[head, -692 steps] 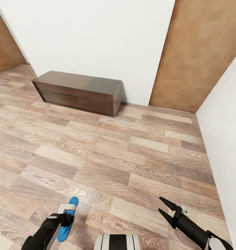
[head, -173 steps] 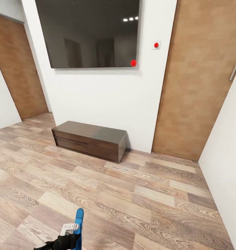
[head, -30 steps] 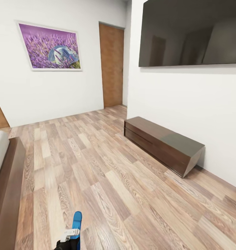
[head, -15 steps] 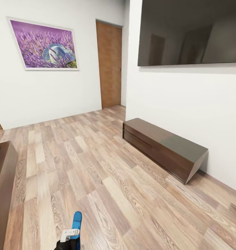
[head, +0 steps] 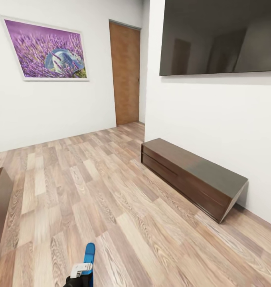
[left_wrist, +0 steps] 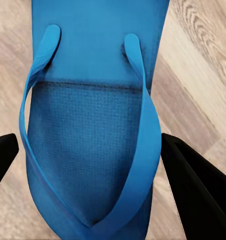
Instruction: In the bedroom, move the book from the bed onto either nightstand, and place the two sandals side by side next to the bed.
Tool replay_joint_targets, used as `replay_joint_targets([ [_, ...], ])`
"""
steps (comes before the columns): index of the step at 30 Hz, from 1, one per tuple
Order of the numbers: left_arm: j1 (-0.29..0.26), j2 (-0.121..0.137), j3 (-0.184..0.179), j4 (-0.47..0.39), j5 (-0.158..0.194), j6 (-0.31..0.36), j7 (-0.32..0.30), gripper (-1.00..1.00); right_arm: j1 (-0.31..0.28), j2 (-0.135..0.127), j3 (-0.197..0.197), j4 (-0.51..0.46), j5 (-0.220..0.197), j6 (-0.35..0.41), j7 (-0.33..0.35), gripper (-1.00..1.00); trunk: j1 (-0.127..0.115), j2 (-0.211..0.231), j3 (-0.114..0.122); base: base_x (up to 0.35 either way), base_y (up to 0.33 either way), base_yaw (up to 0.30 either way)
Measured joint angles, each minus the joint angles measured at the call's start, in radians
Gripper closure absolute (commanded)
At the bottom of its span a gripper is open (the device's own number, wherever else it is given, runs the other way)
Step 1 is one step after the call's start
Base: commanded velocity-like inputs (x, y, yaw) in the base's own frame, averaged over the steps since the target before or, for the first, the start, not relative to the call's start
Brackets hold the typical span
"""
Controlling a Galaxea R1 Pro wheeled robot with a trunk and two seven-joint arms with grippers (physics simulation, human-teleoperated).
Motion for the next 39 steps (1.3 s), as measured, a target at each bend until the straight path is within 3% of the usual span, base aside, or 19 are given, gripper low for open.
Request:
replay_joint_targets([
  [4, 0.000, -0.004, 0.000, 0.004, 0.000, 0.004, 0.001, 1.00, 0.000, 0.001, 0.002, -0.001, 0.001, -0.007, 0.019, -1.00, 0.000, 0.000, 0.000, 0.320, 0.000, 0.000],
  [7, 0.000, -0.005, -0.001, 0.013, -0.002, 0.006, 0.002, 1.00, 0.001, -0.007, 0.000, 0.003, -0.006, -0.012, 0.231, -1.00, 0.000, 0.000, 0.000, 0.323, 0.000, 0.000],
  [11, 0.000, -0.005, -0.001, 0.048, -0.003, 0.002, 0.002, 1.00, 0.001, -0.011, -0.006, 0.036, -0.008, -0.014, 0.363, -1.00, 0.000, 0.000, 0.000, 0.324, 0.000, 0.000],
  [25, 0.000, -0.004, 0.001, 0.068, -0.001, -0.002, 0.001, 1.00, 0.001, -0.010, -0.009, 0.065, -0.009, -0.065, 0.392, -1.00, 0.000, 0.000, 0.000, 0.314, 0.000, 0.007],
  [39, 0.000, -0.005, 0.000, 0.070, -0.001, -0.002, 0.001, 1.00, 0.001, -0.010, -0.011, 0.066, -0.009, -0.066, 0.392, -1.00, 0.001, 0.000, 0.000, 0.029, 0.000, 0.260],
])
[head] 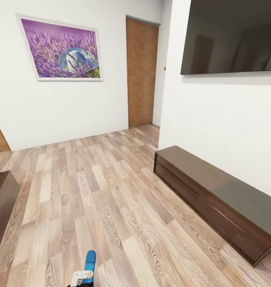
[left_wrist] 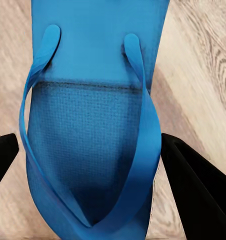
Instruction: In the bedroom, move the book from the bed onto either nightstand, and place the two sandals side by side next to the bed.
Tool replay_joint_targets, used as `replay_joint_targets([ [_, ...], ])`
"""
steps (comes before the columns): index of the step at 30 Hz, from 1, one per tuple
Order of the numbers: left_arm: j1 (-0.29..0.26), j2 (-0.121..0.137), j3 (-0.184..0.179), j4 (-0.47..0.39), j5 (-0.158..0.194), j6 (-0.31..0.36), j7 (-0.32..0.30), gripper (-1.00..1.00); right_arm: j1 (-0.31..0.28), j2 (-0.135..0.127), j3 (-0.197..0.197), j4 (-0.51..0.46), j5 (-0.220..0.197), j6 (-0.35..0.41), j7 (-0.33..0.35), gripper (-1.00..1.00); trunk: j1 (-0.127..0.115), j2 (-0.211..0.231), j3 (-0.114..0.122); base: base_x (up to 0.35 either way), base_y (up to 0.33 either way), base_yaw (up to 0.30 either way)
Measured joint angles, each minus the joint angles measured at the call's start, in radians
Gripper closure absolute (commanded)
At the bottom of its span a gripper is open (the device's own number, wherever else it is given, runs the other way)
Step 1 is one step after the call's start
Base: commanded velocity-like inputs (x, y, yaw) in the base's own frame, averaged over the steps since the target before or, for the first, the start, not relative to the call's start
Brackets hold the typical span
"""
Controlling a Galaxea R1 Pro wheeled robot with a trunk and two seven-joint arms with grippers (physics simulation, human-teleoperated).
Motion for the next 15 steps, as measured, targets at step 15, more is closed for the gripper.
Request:
replay_joint_targets([
  [15, 0.000, -0.001, 0.000, 0.001, 0.000, 0.000, 0.000, 1.00, 0.000, 0.000, 0.002, -0.002, 0.000, 0.000, 0.004, -1.00, 0.000, 0.000, 0.003, 0.000, 0.000, 0.203],
])
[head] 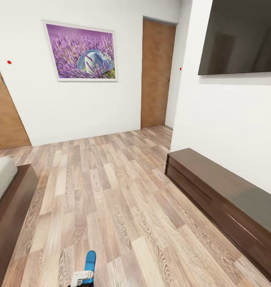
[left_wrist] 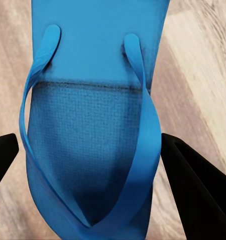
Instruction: In the bedroom, move the book from the bed onto either nightstand, and place the two sandals side by side next to the bed.
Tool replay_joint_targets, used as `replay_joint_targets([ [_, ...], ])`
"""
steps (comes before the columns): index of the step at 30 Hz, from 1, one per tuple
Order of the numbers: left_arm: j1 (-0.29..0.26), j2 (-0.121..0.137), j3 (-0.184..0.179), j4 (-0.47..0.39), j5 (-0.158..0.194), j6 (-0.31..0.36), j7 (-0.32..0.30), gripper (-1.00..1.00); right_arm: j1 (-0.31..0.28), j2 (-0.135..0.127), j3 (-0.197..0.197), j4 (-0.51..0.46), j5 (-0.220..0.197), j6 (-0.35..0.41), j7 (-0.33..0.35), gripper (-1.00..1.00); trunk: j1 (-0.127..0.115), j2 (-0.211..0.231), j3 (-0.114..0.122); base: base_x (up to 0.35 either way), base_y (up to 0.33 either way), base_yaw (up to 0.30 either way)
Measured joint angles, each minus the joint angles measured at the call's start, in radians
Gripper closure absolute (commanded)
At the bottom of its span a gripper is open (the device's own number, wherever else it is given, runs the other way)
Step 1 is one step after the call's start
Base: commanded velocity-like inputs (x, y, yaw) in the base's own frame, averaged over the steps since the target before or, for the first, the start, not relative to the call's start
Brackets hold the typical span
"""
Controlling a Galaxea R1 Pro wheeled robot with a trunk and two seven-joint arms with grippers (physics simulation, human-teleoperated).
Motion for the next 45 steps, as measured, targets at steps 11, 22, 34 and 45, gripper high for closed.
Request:
replay_joint_targets([
  [11, 0.000, 0.000, 0.000, 0.000, 0.000, 0.000, 0.000, 1.00, 0.000, -0.001, -0.002, 0.000, -0.001, 0.001, 0.000, -1.00, 0.000, 0.000, 0.000, 0.000, 0.000, 0.210],
  [22, 0.000, 0.000, 0.000, 0.000, 0.000, 0.000, 0.000, 1.00, 0.000, 0.001, 0.000, 0.001, -0.001, 0.000, -0.002, -1.00, 0.000, 0.000, 0.000, 0.085, 0.000, 0.283],
  [34, 0.000, 0.000, 0.000, 0.000, 0.000, 0.000, 0.000, 1.00, 0.000, 0.001, 0.001, 0.001, 0.002, 0.000, -0.002, -1.00, -0.001, 0.000, 0.000, 0.304, 0.000, 0.166],
  [45, 0.000, 0.000, 0.000, 0.000, 0.000, 0.000, 0.000, 1.00, 0.000, 0.004, 0.001, 0.001, 0.003, 0.000, -0.003, -1.00, -0.001, 0.000, 0.000, 0.314, 0.000, 0.235],
])
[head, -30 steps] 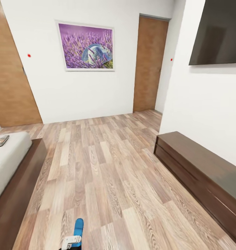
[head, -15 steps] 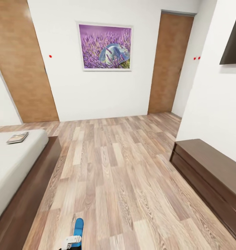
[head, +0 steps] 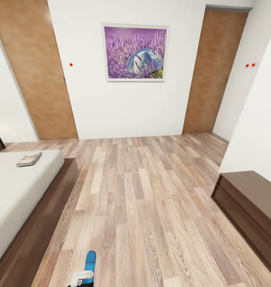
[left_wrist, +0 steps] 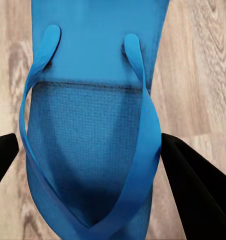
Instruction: In the bedroom, move the book from the bed onto either nightstand, and place the two sandals side by side next to the bed.
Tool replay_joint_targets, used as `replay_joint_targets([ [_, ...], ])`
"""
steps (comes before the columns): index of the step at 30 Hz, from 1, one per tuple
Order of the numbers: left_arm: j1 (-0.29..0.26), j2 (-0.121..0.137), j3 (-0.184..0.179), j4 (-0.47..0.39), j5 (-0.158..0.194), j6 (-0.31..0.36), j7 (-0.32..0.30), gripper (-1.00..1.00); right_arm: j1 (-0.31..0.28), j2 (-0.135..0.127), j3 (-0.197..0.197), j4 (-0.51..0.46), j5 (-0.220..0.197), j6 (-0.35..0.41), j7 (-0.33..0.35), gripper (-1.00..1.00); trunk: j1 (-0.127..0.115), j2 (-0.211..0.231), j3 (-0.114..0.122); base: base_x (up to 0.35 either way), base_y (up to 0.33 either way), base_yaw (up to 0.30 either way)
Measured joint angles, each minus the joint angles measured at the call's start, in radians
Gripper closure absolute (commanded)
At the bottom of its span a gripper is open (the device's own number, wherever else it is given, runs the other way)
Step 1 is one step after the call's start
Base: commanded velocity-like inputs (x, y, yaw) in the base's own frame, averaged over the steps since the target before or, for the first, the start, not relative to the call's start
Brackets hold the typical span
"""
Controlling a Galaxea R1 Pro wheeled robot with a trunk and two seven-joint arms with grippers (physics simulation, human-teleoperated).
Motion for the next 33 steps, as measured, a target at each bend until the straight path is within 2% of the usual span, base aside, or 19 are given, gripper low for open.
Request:
replay_joint_targets([
  [11, 0.000, 0.000, 0.000, 0.000, 0.000, 0.000, 0.000, 1.00, 0.000, 0.003, 0.000, 0.001, 0.001, -0.001, -0.002, -1.00, 0.000, 0.000, 0.000, 0.314, 0.000, 0.229],
  [33, 0.000, 0.000, 0.000, 0.001, 0.000, 0.000, 0.000, 1.00, 0.000, 0.003, 0.000, 0.001, 0.001, -0.001, -0.002, -1.00, 0.000, 0.000, 0.000, 0.314, -0.003, 0.007],
])
